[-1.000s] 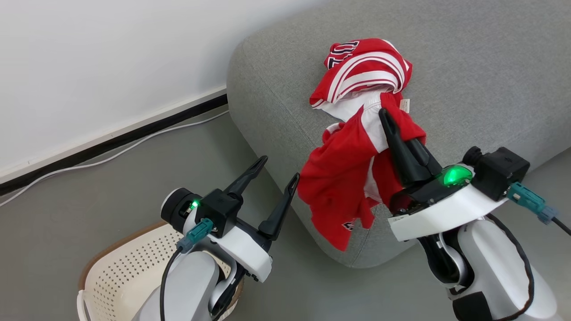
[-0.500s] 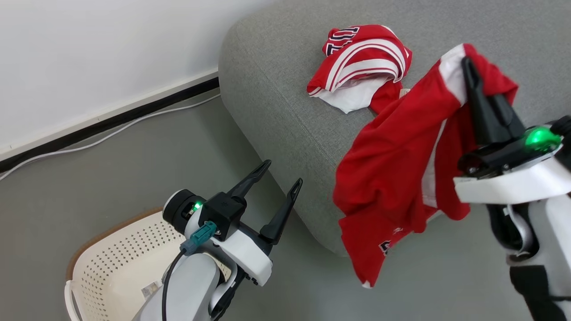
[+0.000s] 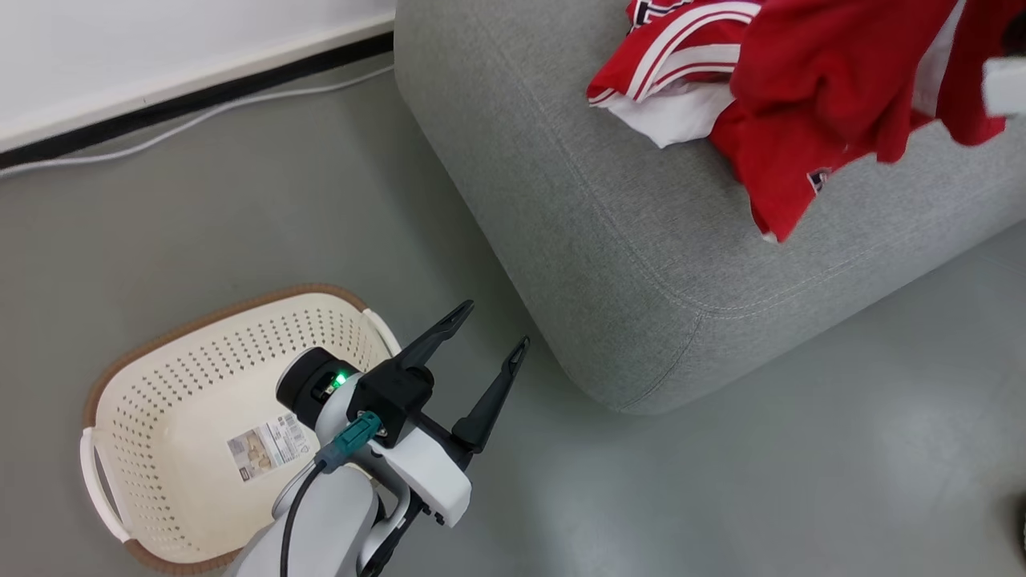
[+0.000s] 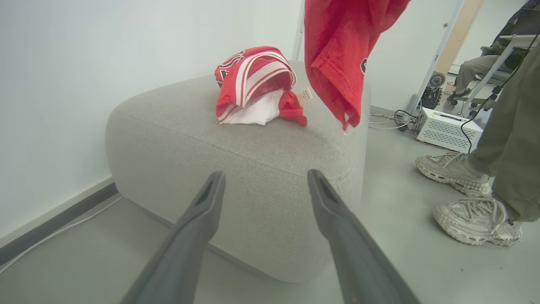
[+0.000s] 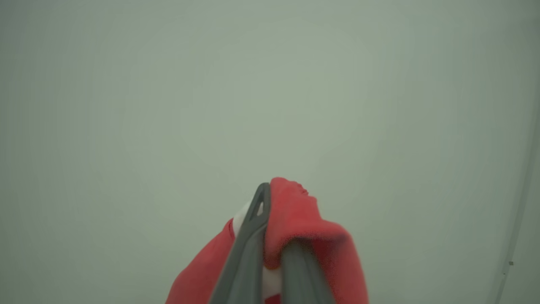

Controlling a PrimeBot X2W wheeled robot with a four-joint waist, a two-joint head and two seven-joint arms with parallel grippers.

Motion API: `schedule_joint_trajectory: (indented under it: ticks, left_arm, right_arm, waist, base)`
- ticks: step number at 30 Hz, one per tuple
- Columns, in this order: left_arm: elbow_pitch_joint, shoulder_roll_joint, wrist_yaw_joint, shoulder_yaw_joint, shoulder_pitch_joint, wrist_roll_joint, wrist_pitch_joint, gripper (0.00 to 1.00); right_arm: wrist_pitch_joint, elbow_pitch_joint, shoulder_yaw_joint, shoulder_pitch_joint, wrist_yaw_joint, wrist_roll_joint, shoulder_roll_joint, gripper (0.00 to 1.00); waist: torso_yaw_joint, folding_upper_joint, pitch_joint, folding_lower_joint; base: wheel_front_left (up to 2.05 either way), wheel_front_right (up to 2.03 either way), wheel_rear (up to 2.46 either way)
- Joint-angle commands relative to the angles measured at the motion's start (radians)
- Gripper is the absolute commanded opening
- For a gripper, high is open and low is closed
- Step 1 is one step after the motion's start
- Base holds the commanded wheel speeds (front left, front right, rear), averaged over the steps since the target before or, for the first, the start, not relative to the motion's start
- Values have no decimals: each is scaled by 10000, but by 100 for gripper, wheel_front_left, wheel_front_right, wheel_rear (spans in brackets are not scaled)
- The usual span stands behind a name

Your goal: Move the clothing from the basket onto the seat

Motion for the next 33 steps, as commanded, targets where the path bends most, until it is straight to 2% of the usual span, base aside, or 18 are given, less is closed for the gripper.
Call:
schedule_joint_trajectory:
  ticks: [1, 7, 12, 13, 18, 26, 33]
  left_arm:
    - [-343, 105, -39, 174, -390, 124, 8, 100]
    - [-394, 430, -56, -32, -652, 118, 127, 100]
    - [-424, 751, -65, -144, -917, 46, 176, 100]
    - [-434, 843, -68, -188, -1018, 18, 187, 100]
    - [-345, 1012, -74, -559, -1181, -25, 166, 100]
    - [-94, 1268, -78, -1097, -1262, -267, 89, 100]
    - [-88, 1310, -79, -1324, -1583, -357, 13, 100]
  right_arm:
    - [-44, 97, -216, -734, 29, -178, -284, 0]
    - [67, 1016, -830, -2501, 29, -807, -704, 0]
    - [299, 2224, -1419, -4125, 29, -1939, -1209, 0]
    - [427, 2751, -2009, -4688, 29, -2402, -1335, 0]
    - [869, 3663, -3394, -5821, 29, -4044, -1687, 0]
    - [1430, 3875, -5554, -6590, 29, -5999, -1129, 0]
    - [1020, 4352, -6217, -5973, 29, -5878, -92, 0]
  waist:
    - [297, 0, 648, 1]
    - [549, 0, 1373, 1]
    - [942, 0, 2078, 1]
    - [1138, 0, 2349, 1]
    - [1757, 0, 2910, 1]
    - [2413, 0, 3716, 1]
    - [2760, 0, 4391, 1]
  base:
    - [0, 0, 0]
    - [0, 0, 0]
    - [0, 0, 0]
    - [0, 0, 0]
    - [0, 0, 0]
    - [0, 0, 0]
    - [0, 0, 0]
